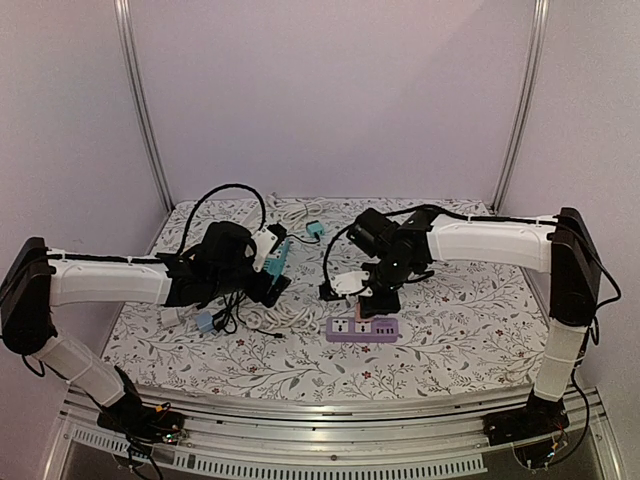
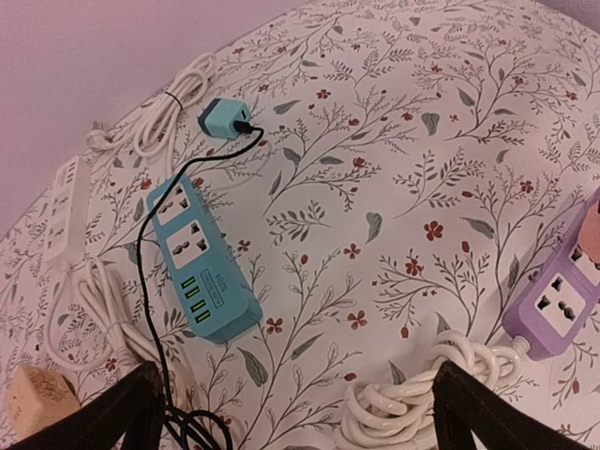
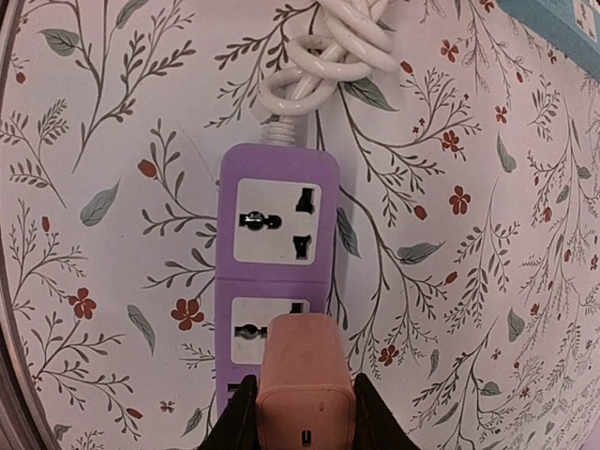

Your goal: Insert the plug

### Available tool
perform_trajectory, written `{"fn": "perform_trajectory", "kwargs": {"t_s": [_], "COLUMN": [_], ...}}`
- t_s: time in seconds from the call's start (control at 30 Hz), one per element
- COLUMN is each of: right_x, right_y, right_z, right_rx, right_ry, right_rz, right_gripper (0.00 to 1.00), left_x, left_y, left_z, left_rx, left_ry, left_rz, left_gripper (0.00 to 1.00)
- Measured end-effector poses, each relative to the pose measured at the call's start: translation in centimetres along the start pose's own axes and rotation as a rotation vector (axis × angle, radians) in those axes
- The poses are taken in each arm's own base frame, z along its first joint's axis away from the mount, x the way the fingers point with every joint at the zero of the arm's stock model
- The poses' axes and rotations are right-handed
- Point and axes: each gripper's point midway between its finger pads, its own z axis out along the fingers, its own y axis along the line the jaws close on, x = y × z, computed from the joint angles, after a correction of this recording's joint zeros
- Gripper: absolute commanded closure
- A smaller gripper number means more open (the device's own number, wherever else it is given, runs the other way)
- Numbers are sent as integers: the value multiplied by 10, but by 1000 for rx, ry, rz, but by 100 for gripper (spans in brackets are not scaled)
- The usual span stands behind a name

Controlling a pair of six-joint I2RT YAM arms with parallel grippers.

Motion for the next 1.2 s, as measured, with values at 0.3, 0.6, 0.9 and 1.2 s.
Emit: {"fn": "perform_trajectory", "kwargs": {"t_s": [0.3, 0.6, 0.9, 1.2], "right_x": [2, 3, 7, 15], "right_y": [4, 5, 1, 3], "right_z": [9, 21, 26, 41], "right_rx": [-27, -46, -51, -58], "right_ry": [10, 22, 63, 116], "right_rz": [7, 15, 29, 67], "right_gripper": [100, 100, 99, 29], "left_x": [1, 2, 5, -6], "left_y": [1, 1, 5, 15], "left_z": [0, 0, 3, 24], "left_rx": [-3, -7, -15, -27], "left_ry": [5, 7, 19, 44], "left_rz": [4, 6, 4, -13], "left_gripper": [1, 0, 0, 1]}}
